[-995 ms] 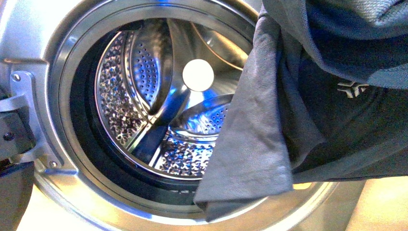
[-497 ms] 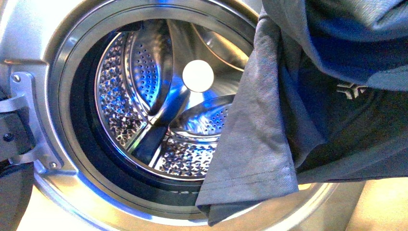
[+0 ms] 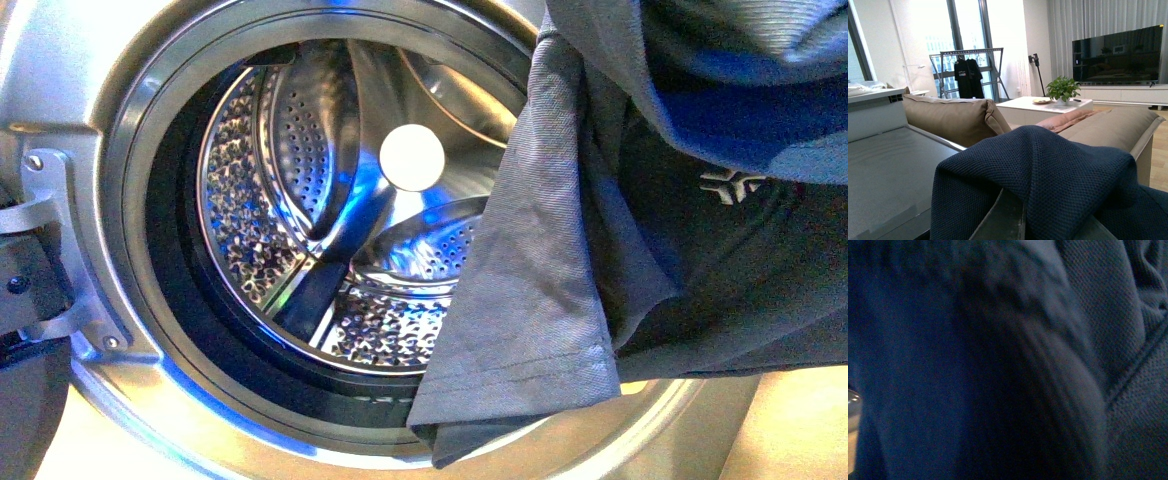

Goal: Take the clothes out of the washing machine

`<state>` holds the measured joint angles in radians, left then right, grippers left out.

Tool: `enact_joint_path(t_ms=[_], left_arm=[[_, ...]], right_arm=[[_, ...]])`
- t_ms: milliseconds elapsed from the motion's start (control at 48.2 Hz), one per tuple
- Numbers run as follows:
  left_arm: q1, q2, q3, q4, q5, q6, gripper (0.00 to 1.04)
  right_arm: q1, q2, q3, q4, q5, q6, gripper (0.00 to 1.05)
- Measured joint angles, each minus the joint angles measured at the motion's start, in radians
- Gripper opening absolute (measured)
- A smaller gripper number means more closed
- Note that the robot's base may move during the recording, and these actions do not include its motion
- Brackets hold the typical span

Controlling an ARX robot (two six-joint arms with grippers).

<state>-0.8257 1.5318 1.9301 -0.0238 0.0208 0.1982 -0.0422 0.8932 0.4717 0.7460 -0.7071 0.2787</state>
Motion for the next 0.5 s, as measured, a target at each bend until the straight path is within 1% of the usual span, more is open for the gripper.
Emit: enact_joint_path(t_ms=[83, 166, 311, 352, 497], left_arm=[[0.0, 0.0, 0.0, 0.0, 0.0, 0.0, 0.05], [0.0, 0.0, 0.0, 0.0, 0.0, 0.0, 0.05], [0.0, 0.0, 0.0, 0.0, 0.0, 0.0, 0.05], [0.0, 0.0, 0.0, 0.0, 0.0, 0.0, 0.05], [0.0, 0.0, 0.0, 0.0, 0.0, 0.0, 0.05]], right_arm=[[0.068, 0.028, 0.03, 0.021, -0.002, 0.049, 0.97], [0.116, 0.039, 0.04, 0.031, 0.004, 0.081, 0.97], [0.237, 0.053, 0.049, 0.037, 0.05, 0.136, 0.97], [0.275, 0.055, 0.05, 0.036, 0.069, 0.138, 0.97], [0.349, 0.064, 0.061, 0.024, 0.115, 0.134, 0.97]])
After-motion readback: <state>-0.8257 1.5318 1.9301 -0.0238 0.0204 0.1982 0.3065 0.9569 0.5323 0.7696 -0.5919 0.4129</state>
